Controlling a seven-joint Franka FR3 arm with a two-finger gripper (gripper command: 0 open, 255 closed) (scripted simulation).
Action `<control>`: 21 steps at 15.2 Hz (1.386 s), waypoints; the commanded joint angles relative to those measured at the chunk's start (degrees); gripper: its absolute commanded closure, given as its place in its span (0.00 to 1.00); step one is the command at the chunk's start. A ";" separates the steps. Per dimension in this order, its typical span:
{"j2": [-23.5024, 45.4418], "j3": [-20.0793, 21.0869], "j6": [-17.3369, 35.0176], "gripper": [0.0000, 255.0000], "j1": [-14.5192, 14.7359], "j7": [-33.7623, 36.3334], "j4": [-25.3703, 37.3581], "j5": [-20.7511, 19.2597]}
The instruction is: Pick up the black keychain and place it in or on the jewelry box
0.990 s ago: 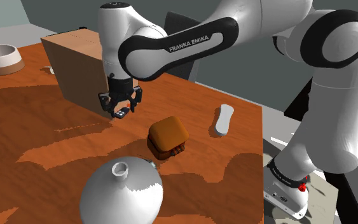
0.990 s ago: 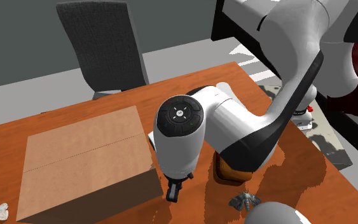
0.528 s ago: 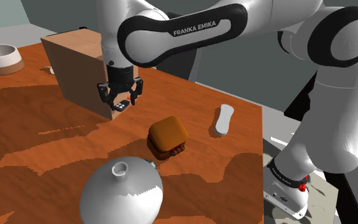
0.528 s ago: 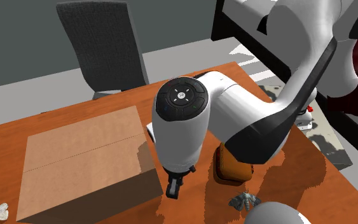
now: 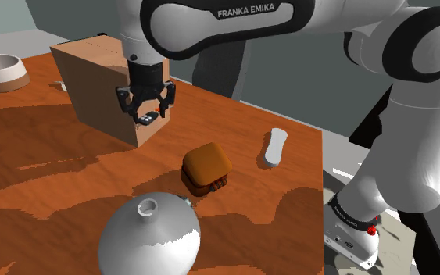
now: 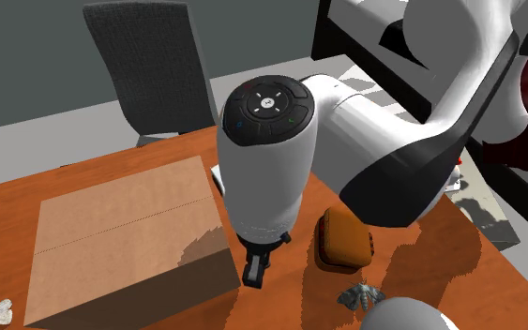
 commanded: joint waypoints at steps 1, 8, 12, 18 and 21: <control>0.02 0.06 -1.62 1.00 0.15 -0.07 1.61 0.05; 0.09 0.20 -6.81 1.00 0.64 -0.33 6.91 0.15; -9.91 1.57 -2.83 1.00 -0.82 0.64 -6.54 3.43; -23.34 3.01 0.30 1.00 -1.08 1.27 -21.94 8.91; -29.70 3.47 0.83 1.00 -0.40 1.50 -28.22 11.78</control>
